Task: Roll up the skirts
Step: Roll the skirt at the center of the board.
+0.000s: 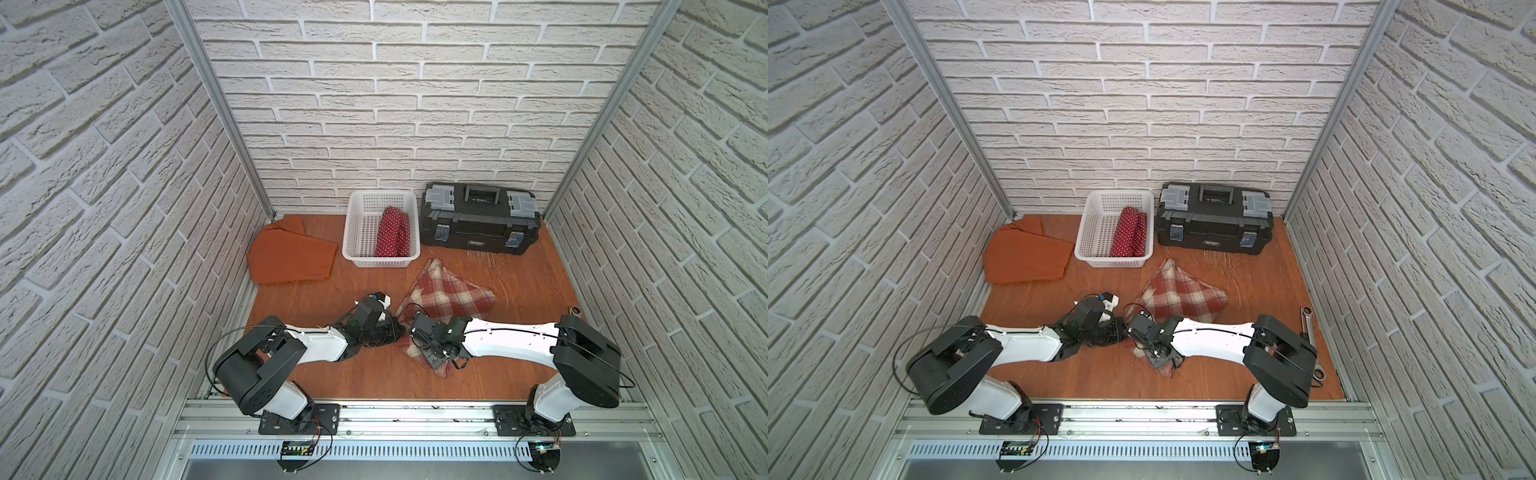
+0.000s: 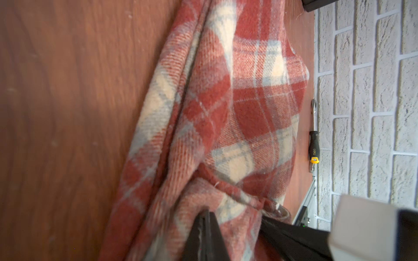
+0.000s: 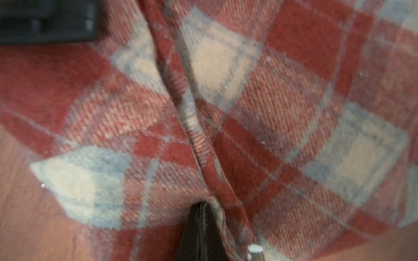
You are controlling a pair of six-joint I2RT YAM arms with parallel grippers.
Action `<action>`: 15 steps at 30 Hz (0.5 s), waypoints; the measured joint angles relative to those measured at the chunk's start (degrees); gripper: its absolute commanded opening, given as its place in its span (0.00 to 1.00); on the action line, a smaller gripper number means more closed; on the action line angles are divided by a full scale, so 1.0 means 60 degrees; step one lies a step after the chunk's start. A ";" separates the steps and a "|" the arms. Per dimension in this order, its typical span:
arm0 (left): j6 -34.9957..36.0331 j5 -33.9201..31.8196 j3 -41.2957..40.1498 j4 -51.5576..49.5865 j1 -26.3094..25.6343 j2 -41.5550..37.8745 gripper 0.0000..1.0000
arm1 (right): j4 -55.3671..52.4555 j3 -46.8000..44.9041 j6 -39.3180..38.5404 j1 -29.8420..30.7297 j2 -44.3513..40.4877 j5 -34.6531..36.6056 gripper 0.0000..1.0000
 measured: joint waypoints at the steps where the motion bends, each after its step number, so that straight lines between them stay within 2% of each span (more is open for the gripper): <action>1: 0.0018 -0.0076 0.0015 -0.0335 0.0000 -0.0339 0.60 | 0.0025 -0.0015 0.0069 0.0000 0.0000 0.0015 0.02; 2: 0.0069 -0.0186 0.0022 -0.0634 -0.0004 -0.0721 0.70 | 0.0044 -0.0029 0.0127 0.0000 0.0000 0.0018 0.02; 4: 0.0098 -0.0546 0.0022 -0.1337 0.0004 -0.1636 0.79 | 0.0091 -0.0073 0.0219 0.0000 -0.0025 0.0015 0.02; 9: 0.0098 -0.1384 -0.0127 -0.2590 0.0011 -0.3694 0.80 | 0.0350 -0.0284 0.0328 0.0000 -0.0175 -0.0018 0.02; 15: -0.0430 -0.1770 -0.1209 -0.2659 0.0000 -0.3901 0.76 | 0.0379 -0.0295 0.0357 0.0000 -0.0149 -0.0018 0.02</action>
